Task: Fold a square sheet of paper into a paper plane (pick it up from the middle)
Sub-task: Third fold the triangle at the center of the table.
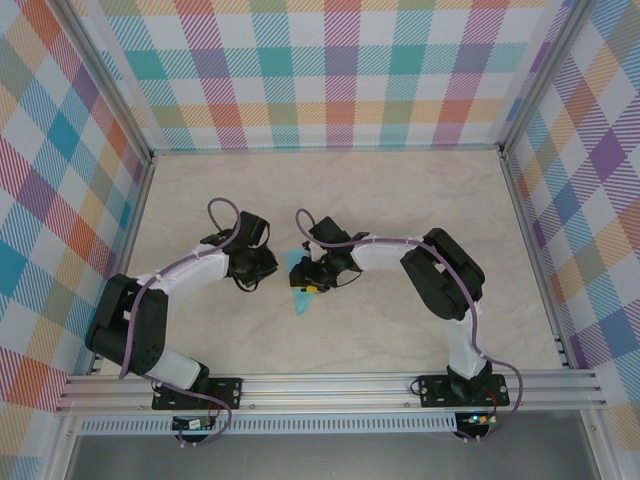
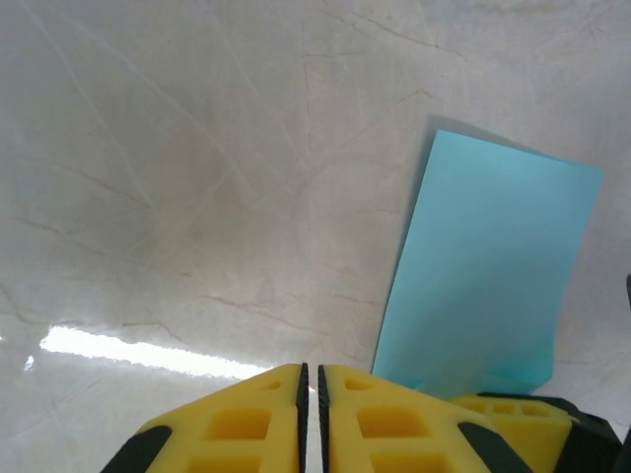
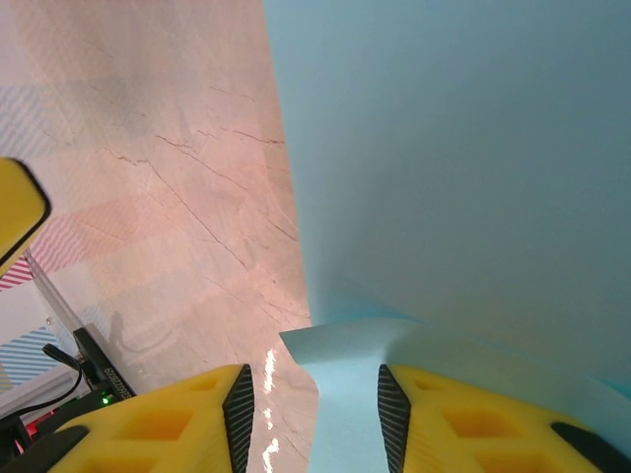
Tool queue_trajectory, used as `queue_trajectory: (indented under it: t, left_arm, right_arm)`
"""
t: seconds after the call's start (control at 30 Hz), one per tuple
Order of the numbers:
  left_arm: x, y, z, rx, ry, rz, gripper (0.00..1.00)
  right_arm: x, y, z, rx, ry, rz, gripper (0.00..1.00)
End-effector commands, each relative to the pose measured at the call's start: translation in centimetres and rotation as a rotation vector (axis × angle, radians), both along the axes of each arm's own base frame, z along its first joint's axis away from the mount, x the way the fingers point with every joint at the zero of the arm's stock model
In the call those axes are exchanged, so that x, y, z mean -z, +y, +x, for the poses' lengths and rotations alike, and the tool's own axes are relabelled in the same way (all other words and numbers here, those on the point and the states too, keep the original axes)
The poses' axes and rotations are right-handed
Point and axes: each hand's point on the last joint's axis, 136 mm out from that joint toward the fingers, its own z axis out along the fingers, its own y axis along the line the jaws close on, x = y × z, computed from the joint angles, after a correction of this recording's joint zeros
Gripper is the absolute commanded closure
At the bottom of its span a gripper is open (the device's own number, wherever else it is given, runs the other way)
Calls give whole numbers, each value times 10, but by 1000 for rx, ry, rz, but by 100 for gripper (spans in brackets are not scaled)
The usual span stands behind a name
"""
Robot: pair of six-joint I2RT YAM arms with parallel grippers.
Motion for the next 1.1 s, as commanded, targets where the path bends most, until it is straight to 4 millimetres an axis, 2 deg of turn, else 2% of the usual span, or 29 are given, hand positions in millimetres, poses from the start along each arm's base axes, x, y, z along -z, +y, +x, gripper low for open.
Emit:
queue_trajectory:
  t: [0.0, 0.23, 0.37, 0.47, 0.7, 0.87, 0.9, 1.07]
  left_arm:
    - [-3, -2, -12, 7, 13, -51, 87]
    - [-2, -27, -22, 86, 23, -192, 91]
    - [-4, -43, -26, 132, 21, -249, 94]
    - [-2, -53, -29, 164, 28, -261, 96]
    - [11, -66, -32, 207, 64, -242, 100]
    - [20, -68, -32, 210, 84, -216, 100]
    - [17, -72, -25, 217, 56, -234, 100]
    - [17, -76, -21, 220, 51, -240, 100]
  right_arm:
    - [30, -22, -10, 28, 51, -130, 59]
    - [34, -26, -13, 28, 57, -148, 75]
    - [39, -31, -17, 23, 67, -170, 90]
    - [43, -34, -18, 24, 73, -183, 97]
    - [45, -36, -19, 27, 73, -196, 100]
    - [45, -37, -19, 28, 72, -198, 100]
    - [44, -36, -19, 27, 70, -195, 100]
    - [43, -37, -19, 28, 69, -192, 100]
